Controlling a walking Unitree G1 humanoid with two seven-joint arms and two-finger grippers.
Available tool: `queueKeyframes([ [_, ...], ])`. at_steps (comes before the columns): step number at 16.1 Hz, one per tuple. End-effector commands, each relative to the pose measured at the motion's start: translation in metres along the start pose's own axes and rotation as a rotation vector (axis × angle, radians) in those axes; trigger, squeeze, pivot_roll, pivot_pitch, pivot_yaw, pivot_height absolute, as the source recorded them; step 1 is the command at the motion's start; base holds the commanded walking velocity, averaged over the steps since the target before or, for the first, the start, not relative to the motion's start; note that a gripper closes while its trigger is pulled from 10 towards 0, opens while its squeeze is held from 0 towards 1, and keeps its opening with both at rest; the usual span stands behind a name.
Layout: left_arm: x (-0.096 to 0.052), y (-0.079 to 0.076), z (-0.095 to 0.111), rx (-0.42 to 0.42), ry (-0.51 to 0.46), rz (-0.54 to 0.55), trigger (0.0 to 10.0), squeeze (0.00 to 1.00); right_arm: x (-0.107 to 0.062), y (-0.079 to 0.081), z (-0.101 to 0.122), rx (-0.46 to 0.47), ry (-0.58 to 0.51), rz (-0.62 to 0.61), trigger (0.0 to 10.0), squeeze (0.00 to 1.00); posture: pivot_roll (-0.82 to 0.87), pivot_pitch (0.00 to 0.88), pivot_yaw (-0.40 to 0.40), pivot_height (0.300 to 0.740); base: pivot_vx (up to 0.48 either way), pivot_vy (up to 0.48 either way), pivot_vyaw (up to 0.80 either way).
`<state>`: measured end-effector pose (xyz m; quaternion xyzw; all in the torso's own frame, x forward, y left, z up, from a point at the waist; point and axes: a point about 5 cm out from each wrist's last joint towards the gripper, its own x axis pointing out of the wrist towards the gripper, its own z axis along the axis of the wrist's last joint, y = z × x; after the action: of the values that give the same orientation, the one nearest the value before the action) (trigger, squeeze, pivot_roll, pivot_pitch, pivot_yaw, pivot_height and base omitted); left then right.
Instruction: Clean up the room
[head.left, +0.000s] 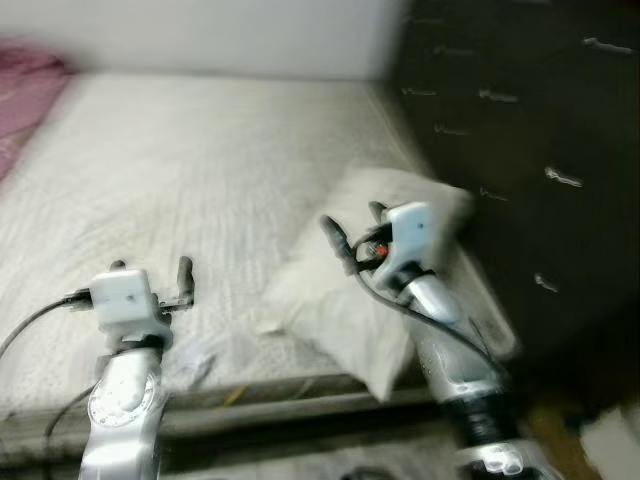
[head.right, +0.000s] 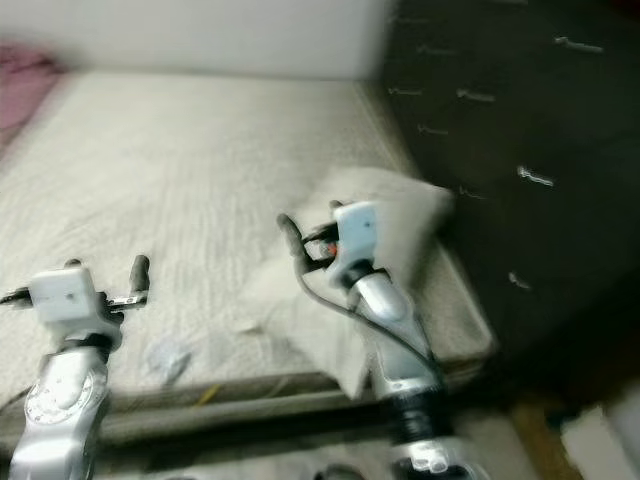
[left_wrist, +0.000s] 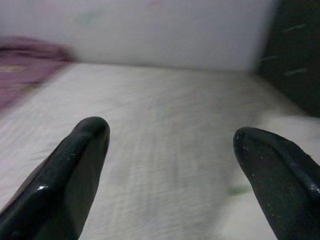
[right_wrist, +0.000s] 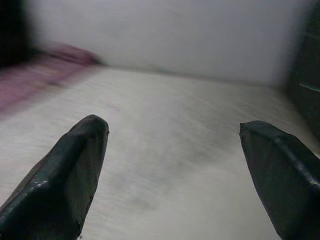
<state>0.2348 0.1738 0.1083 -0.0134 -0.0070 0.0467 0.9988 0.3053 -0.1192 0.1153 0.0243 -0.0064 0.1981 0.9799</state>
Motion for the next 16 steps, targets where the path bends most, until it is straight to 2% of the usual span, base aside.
queueKeyframes([
  [1, -0.0047, 0.0079, -0.0025, 0.018, 0.016, 0.027, 10.0, 0.0, 0.0052, 0.0067, 0.0031, 0.016, -0.013, 0.016, 10.0, 0.0, 0.01, 0.0, -0.08, 0.74, 0.0, 0.0, 0.0],
  [3, -0.0043, 0.0074, -0.0022, 0.014, 0.018, 0.023, 10.0, 0.0, 0.0055, 0.0063, 0.0033, 0.018, -0.013, 0.013, 10.0, 0.0, 0.01, 0.0, -0.081, 0.74, 0.0, 0.0, 0.0],
  [16, 0.0017, 0.0082, 0.004, -0.061, -0.002, 0.013, 10.0, 0.0, 0.0085, 0.0041, 0.0015, 0.025, 0.012, 0.0, 10.0, 0.0, 0.0, 0.0, -0.089, 0.74, 0.0, 0.48, 0.0],
])
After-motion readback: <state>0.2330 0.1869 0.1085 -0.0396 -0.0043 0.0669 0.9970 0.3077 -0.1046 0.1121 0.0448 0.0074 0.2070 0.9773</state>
